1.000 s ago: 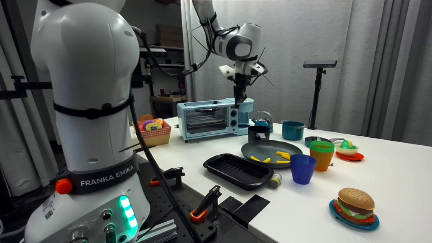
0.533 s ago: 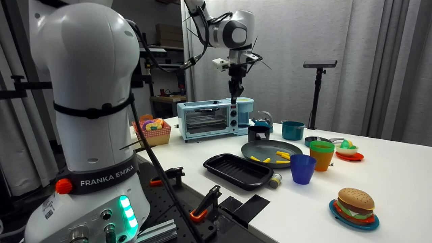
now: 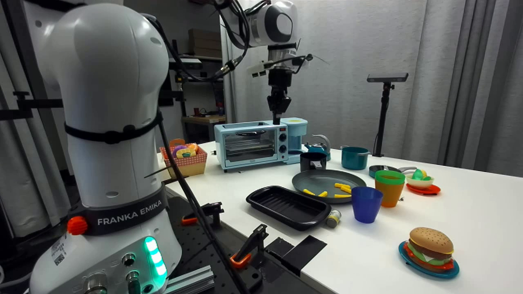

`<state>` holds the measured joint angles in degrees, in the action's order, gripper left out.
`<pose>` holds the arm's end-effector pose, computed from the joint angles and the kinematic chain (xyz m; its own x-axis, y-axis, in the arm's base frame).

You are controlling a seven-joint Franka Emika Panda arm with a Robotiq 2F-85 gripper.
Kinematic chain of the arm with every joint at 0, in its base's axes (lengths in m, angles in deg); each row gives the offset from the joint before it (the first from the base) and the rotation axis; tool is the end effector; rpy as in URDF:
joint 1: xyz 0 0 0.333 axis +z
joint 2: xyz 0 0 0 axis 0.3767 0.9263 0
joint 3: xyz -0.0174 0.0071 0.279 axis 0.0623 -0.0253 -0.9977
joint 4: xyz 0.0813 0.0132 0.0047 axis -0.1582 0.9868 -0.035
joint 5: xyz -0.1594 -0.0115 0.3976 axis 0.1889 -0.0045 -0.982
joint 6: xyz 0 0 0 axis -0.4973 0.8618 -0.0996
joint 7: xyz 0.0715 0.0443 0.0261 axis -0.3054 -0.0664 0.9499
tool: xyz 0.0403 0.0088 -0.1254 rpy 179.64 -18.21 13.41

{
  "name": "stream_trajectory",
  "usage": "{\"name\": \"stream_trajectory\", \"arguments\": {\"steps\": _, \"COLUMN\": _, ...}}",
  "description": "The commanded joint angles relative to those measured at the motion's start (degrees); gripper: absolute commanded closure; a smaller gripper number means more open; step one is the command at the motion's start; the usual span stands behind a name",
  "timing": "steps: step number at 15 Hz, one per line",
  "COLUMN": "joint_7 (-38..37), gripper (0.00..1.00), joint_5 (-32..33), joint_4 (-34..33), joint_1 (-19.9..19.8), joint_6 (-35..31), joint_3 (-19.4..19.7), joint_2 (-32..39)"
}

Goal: Close the door to the oven

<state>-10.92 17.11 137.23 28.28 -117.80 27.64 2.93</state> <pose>0.5296 0.0954 0.2777 0.9308 -0.3580 -0.0735 -0.3603 -0.9326 -0.0213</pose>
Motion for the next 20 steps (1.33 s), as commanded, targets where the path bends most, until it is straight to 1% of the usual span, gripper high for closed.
{"name": "stream_trajectory", "arguments": {"steps": 1, "joint_7": 2.13, "gripper": 1.0, "joint_5": 6.91, "joint_4": 1.12, "joint_1": -1.13, "joint_6": 5.01, "joint_3": -0.22, "joint_2": -3.78}}
{"name": "stream_trajectory", "arguments": {"steps": 3, "joint_7": 3.99, "gripper": 1.0, "joint_5": 10.12, "joint_4": 0.78, "joint_1": -1.56, "joint_6": 6.1, "joint_3": -0.18, "joint_2": -4.24}}
{"name": "stream_trajectory", "arguments": {"steps": 6, "joint_7": 5.69, "gripper": 1.0, "joint_5": 12.34, "joint_4": 0.37, "joint_1": -2.32, "joint_6": 5.92, "joint_3": 0.04, "joint_2": -4.37}}
{"name": "stream_trajectory", "arguments": {"steps": 11, "joint_7": 6.86, "gripper": 1.0, "joint_5": 11.33, "joint_4": -0.33, "joint_1": -3.14, "joint_6": 5.68, "joint_3": 0.25, "joint_2": -4.1}}
{"name": "stream_trajectory", "arguments": {"steps": 12, "joint_7": 7.17, "gripper": 0.74, "joint_5": 10.71, "joint_4": -0.5, "joint_1": -3.2, "joint_6": 5.65, "joint_3": 0.32, "joint_2": -4.08}}
{"name": "stream_trajectory", "arguments": {"steps": 13, "joint_7": 6.97, "gripper": 0.73, "joint_5": 10.81, "joint_4": -0.63, "joint_1": -3.25, "joint_6": 5.72, "joint_3": 0.31, "joint_2": -4.07}}
{"name": "stream_trajectory", "arguments": {"steps": 14, "joint_7": 5.78, "gripper": 0.93, "joint_5": 11.05, "joint_4": -0.5, "joint_1": -3.0, "joint_6": 4.7, "joint_3": -0.05, "joint_2": -2.89}}
{"name": "stream_trajectory", "arguments": {"steps": 16, "joint_7": 5.79, "gripper": 0.77, "joint_5": 11.05, "joint_4": -0.61, "joint_1": -3.03, "joint_6": 4.7, "joint_3": -0.02, "joint_2": -2.89}}
{"name": "stream_trajectory", "arguments": {"steps": 17, "joint_7": 5.79, "gripper": 0.73, "joint_5": 11.05, "joint_4": -0.62, "joint_1": -3.03, "joint_6": 4.7, "joint_3": -0.02, "joint_2": -2.89}}
{"name": "stream_trajectory", "arguments": {"steps": 20, "joint_7": 5.8, "gripper": 0.73, "joint_5": 11.05, "joint_4": -0.62, "joint_1": -3.03, "joint_6": 4.7, "joint_3": -0.01, "joint_2": -2.89}}
